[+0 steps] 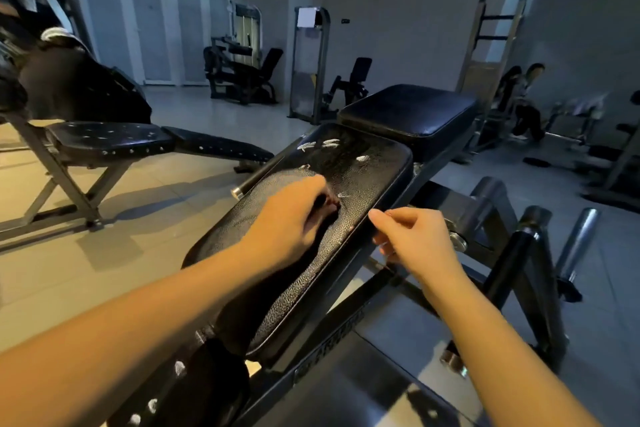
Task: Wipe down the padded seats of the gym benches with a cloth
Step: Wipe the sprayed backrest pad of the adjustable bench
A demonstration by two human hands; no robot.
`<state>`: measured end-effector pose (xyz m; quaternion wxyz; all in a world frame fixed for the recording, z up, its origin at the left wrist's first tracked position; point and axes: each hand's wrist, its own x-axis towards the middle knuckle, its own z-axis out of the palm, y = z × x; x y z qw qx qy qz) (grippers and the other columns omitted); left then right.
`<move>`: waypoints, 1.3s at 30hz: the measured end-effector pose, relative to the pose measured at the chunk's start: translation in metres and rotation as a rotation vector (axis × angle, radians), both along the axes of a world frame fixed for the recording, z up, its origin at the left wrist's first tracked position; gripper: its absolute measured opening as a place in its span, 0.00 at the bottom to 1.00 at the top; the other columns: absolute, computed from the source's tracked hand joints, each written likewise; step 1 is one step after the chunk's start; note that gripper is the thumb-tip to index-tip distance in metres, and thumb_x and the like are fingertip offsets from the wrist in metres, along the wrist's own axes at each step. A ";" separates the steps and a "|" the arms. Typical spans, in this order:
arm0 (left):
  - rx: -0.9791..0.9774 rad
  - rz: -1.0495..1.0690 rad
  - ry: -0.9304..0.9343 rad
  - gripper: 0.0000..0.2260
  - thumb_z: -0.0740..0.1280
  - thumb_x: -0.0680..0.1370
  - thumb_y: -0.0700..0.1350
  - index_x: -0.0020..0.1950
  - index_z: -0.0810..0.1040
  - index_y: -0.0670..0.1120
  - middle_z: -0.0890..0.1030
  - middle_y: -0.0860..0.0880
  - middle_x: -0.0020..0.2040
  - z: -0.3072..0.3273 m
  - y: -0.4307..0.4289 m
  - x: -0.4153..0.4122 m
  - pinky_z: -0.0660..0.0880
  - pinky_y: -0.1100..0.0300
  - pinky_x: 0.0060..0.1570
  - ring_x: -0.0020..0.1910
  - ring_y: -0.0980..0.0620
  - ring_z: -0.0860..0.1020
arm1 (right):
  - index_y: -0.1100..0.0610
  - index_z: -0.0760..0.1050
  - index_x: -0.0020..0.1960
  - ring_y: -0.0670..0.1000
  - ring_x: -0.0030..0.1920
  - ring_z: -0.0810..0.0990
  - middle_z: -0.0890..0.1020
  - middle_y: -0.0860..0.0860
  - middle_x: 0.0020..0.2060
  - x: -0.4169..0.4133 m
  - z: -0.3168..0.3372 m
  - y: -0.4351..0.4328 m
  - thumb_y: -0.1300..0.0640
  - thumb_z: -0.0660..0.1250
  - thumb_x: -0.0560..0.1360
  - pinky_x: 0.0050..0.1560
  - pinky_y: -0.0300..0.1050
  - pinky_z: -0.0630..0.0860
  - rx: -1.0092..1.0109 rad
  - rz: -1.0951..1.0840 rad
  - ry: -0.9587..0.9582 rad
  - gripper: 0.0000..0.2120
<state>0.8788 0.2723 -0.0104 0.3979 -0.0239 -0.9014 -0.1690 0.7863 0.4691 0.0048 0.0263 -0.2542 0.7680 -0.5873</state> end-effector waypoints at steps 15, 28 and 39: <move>-0.004 -0.102 -0.057 0.04 0.67 0.81 0.47 0.51 0.75 0.47 0.80 0.51 0.46 0.002 0.019 0.016 0.73 0.58 0.45 0.45 0.53 0.76 | 0.59 0.83 0.44 0.46 0.31 0.81 0.85 0.58 0.38 -0.021 0.021 0.000 0.47 0.74 0.76 0.38 0.46 0.83 -0.012 -0.026 -0.009 0.14; 0.097 0.144 -0.019 0.07 0.67 0.82 0.48 0.49 0.70 0.49 0.77 0.52 0.46 0.029 0.005 -0.031 0.66 0.55 0.41 0.44 0.51 0.74 | 0.64 0.79 0.51 0.51 0.35 0.82 0.82 0.57 0.40 -0.028 0.023 -0.004 0.49 0.74 0.76 0.38 0.47 0.82 -0.011 0.051 -0.093 0.17; 0.082 0.290 -0.106 0.08 0.66 0.82 0.49 0.50 0.68 0.48 0.79 0.48 0.45 0.014 -0.060 -0.004 0.69 0.52 0.40 0.45 0.43 0.78 | 0.64 0.78 0.53 0.49 0.33 0.81 0.82 0.56 0.41 -0.020 0.020 -0.006 0.50 0.73 0.78 0.35 0.44 0.81 -0.040 0.016 -0.046 0.17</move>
